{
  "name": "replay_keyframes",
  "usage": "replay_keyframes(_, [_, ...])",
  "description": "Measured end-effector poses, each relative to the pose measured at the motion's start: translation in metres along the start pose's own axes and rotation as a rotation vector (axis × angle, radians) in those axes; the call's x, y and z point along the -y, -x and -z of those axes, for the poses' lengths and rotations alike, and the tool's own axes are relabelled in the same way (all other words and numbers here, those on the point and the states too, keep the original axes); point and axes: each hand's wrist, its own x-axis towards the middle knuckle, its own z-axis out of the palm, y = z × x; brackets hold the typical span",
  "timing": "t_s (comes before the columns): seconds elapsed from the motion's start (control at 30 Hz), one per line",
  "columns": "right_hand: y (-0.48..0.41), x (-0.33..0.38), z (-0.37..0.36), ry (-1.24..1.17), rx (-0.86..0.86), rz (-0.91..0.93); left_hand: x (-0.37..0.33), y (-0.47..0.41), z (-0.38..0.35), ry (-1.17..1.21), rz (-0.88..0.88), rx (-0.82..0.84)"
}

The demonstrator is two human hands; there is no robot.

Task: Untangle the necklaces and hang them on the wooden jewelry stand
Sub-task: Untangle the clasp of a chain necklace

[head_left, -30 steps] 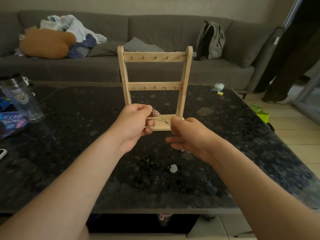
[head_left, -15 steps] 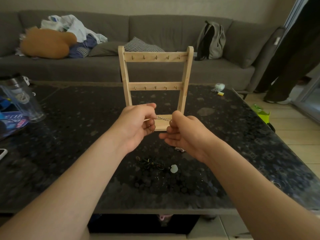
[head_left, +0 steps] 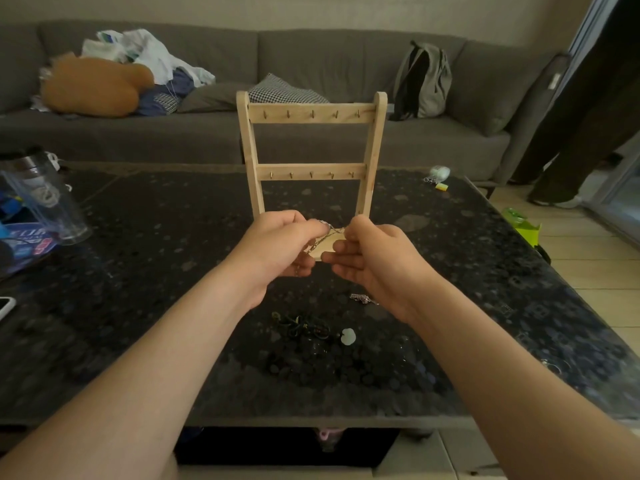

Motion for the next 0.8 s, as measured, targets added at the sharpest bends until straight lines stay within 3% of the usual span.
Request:
replay_keyframes(0.27, [0.002, -0.002, -0.001, 0.104, 0.031, 0.120, -0.006, 0.011, -0.004, 0.135, 0.208, 0.169])
replay_keyframes(0.8, [0.004, 0.000, -0.001, 0.082, 0.105, 0.152, -0.008, 0.016, -0.006, 0.220, 0.251, 0.249])
